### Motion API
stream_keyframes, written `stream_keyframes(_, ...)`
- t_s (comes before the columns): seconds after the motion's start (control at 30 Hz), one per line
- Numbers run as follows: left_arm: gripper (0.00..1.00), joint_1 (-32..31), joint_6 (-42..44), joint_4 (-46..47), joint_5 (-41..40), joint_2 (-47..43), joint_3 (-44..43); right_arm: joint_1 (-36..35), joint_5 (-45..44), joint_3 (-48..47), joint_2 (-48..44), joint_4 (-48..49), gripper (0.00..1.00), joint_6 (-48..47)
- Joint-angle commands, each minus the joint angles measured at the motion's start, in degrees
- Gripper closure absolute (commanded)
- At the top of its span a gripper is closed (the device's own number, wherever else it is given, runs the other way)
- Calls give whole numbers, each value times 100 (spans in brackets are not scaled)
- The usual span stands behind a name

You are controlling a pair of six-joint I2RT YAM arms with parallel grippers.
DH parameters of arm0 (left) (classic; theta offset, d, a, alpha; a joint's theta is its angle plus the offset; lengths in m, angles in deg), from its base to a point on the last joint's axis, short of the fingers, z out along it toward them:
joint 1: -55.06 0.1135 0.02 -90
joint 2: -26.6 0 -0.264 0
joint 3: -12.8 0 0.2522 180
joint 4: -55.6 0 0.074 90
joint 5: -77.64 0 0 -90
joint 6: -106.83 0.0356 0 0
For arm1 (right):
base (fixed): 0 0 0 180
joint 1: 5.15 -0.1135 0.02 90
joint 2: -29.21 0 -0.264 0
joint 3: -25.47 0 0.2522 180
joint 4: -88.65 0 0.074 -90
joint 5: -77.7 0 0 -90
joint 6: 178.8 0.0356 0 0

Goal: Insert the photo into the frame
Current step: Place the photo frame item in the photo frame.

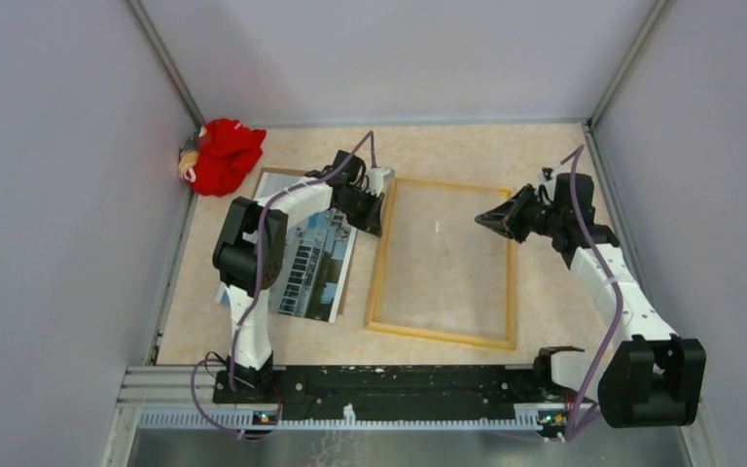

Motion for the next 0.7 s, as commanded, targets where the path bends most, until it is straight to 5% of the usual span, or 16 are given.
stream_keyframes(0.0,100,-76,15,-144,-153,28,180,141,76,316,-214,-270,100,-84)
stream_keyframes(0.67,100,-76,3,-211,-170,71,163,885,383,1329,-238,29,100,-234)
